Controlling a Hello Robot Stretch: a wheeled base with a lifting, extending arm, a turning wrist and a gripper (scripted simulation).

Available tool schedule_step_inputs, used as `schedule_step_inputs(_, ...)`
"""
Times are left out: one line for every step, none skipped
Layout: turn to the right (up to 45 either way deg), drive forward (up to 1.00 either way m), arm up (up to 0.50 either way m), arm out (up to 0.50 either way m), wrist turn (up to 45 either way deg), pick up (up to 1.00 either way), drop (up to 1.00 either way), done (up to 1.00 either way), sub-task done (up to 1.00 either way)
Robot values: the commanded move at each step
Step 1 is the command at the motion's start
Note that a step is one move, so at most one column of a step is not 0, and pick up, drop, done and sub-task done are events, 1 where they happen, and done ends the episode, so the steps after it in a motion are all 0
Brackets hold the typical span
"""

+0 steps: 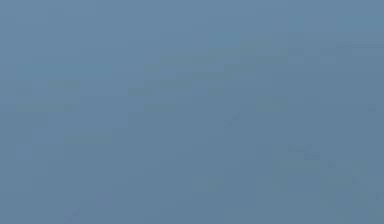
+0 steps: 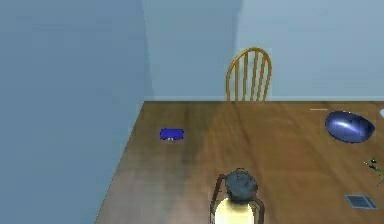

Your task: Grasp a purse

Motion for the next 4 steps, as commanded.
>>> schedule_step_inputs(0.0, 0.0, 0.5, 0.0, 0.0, 0.0, 0.0, 0.0, 0.0)
schedule_step_inputs(0.0, 0.0, 0.38, 0.0, 0.0, 0.0, 0.0, 0.0, 0.0)
schedule_step_inputs(0.0, 0.0, 0.0, 0.48, 0.0, 0.0, 0.0, 0.0, 0.0)
schedule_step_inputs(0.0, 0.0, 0.0, 0.0, 45.0, 0.0, 0.0, 0.0, 0.0)
